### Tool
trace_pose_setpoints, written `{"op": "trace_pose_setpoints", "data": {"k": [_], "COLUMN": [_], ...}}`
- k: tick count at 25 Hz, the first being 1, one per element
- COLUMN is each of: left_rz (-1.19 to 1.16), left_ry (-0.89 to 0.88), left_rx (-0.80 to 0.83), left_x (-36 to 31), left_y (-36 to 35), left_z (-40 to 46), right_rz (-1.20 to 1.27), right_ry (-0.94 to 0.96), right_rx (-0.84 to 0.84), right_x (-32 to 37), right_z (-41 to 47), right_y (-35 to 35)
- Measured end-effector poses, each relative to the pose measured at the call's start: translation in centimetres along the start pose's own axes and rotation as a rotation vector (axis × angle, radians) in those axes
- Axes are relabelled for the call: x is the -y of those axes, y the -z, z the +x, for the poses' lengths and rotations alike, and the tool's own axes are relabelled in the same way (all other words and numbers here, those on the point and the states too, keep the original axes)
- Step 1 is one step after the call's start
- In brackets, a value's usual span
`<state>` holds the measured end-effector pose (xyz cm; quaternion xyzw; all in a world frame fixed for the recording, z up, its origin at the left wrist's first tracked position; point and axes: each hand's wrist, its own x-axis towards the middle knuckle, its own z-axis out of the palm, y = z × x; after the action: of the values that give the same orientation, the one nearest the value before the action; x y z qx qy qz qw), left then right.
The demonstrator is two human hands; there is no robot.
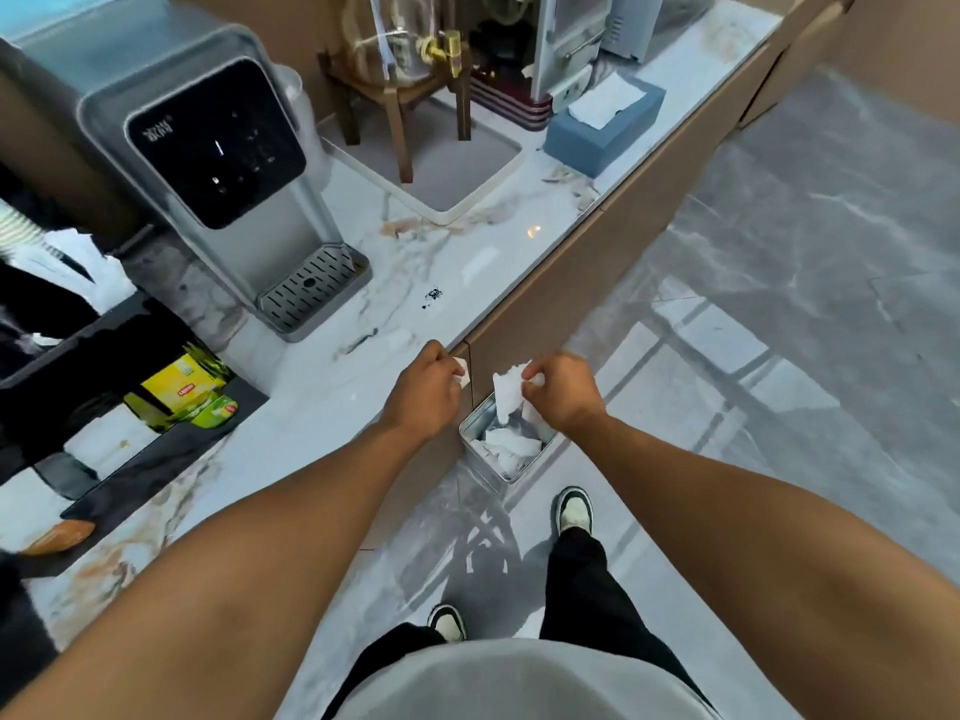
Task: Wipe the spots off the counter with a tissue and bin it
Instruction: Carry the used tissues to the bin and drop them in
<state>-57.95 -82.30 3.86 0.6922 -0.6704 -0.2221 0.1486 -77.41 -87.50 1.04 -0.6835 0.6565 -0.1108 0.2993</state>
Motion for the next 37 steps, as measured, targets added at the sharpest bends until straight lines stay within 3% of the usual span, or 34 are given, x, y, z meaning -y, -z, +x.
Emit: {"op": "trace_pose_setpoints", "data": {"k": [8,11,17,22,30,37], "left_rz": [-0.036,-0.069,-0.207,-0.246,-0.287,-0.311], "left_ry": [0.336,0.445,0.650,0.680,0.819,0.895], "left_rx": [-0.102,-0.079,0.044,0.110,-0.020,0.023], "left_x": [-3.4,-4.2,-4.1,-2.2,4.9,9.5], "left_y": [-5.1,-8.2,-14.5,-19.6,-28.6,-38.0], "left_z": [5.2,5.5,5.9,7.1,10.1,12.1], "right_rz": [-0.131,-0.219,-0.172,-0.217,-0.197,-0.193], "right_ry": [0.200,0.236,0.173,0.129,0.004,0.007], "right_rx": [0.294,0.394,0.510,0.534,0.470,0.550], "right_x": [-4.1,-5.5,-9.2,-12.7,-18.6,-24.4], "right_z": [10.2,11.9,12.0,14.0,19.0,21.4], "right_y": [1.6,1.1,-1.9,-5.4,-15.6,-24.4]}}
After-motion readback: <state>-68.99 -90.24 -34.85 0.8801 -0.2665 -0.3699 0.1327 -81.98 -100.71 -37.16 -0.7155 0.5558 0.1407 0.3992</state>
